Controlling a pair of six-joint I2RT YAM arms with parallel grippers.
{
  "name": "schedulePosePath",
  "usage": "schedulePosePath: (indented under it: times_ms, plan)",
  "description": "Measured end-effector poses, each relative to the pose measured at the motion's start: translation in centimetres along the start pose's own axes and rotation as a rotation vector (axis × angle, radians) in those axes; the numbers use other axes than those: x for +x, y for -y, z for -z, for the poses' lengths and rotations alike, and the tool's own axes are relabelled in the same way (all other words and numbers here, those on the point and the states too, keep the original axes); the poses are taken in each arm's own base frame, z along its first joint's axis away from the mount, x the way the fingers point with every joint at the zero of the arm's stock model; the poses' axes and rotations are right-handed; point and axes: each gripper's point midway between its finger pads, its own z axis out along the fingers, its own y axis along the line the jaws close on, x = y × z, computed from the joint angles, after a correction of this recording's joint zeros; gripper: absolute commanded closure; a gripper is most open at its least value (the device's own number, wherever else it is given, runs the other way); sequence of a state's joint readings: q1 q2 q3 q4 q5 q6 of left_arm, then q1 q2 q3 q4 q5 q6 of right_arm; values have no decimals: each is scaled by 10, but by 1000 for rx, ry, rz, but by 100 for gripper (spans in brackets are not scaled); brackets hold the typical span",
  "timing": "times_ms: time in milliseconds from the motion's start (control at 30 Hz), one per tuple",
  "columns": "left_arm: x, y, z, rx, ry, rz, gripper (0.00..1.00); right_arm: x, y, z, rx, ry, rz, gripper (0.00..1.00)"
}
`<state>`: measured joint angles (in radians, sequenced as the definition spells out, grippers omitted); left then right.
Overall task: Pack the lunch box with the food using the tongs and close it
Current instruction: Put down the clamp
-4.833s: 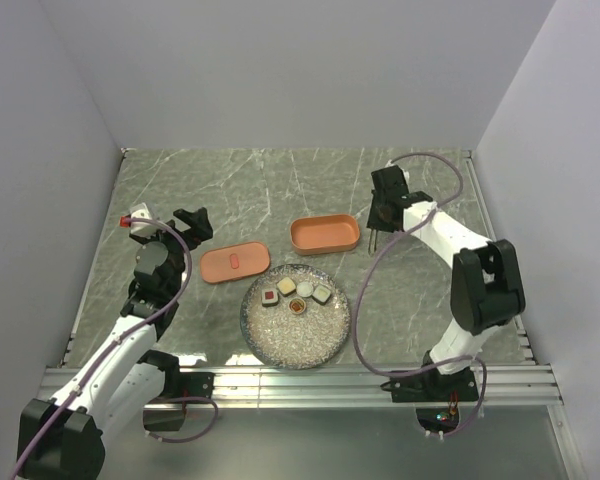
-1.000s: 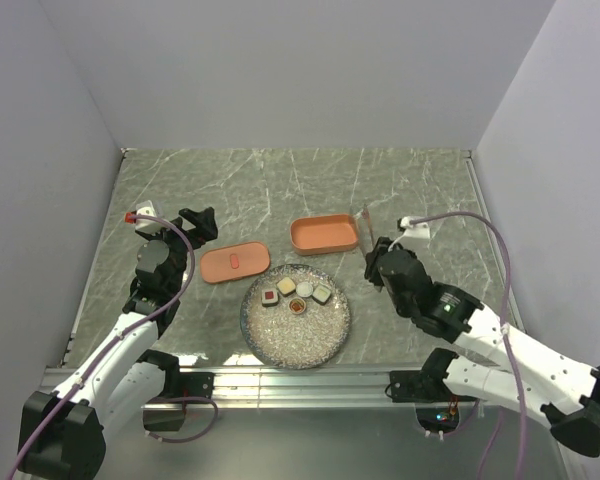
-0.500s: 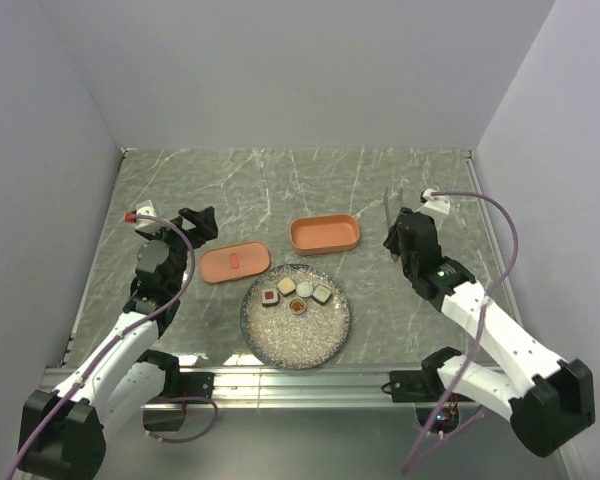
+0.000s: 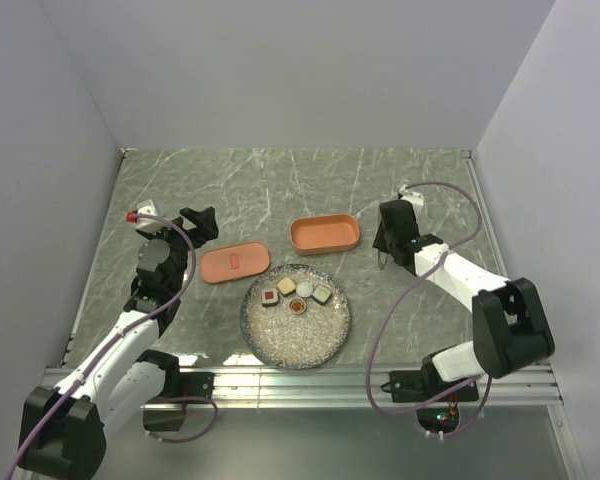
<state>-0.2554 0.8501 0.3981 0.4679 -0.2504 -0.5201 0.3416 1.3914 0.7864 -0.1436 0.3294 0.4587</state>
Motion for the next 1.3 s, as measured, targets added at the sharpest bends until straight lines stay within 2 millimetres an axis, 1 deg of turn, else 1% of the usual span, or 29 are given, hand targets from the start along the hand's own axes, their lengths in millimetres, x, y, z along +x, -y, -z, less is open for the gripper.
schedulePosePath:
  times_ms: [133, 433, 500, 567, 600, 700, 800, 900, 1000, 1100, 1167, 1300]
  plan:
    - [2, -1, -1, -3, -6, -2, 1, 9, -2, -15, 11, -60, 13, 60]
    - [4, -2, -2, -5, -10, -3, 1, 39, -4, -50, 52, -248, 64, 60]
    - [4, -1, -2, -5, -10, -3, 1, 43, -5, -52, 51, -270, 67, 59]
    - [4, -1, -2, -5, -9, -2, 1, 48, -5, -53, 52, -290, 71, 58]
    - [4, -1, -2, -4, -9, -2, 1, 50, -4, -52, 53, -299, 73, 54]
    - [4, -1, -2, -3, -10, -3, 1, 48, -4, -49, 51, -294, 72, 50]
    - [4, -1, -2, -1, -11, -3, 0, 44, -3, -41, 42, -272, 61, 48]
    - [5, 0, -2, 3, -14, -3, 1, 37, -2, -31, 28, -241, 46, 47]
    - [5, 0, -2, 4, -14, -3, 0, 21, -7, -20, -1, -190, 25, 46]
    - [5, 0, -2, 4, -14, -3, 1, 11, -10, -17, -17, -157, 11, 46]
    - [4, 0, -2, 4, -13, -2, 0, 15, -10, -20, -12, -168, 12, 46]
    - [4, 0, -2, 5, -14, -2, 1, 33, -5, -31, 16, -223, 24, 46]
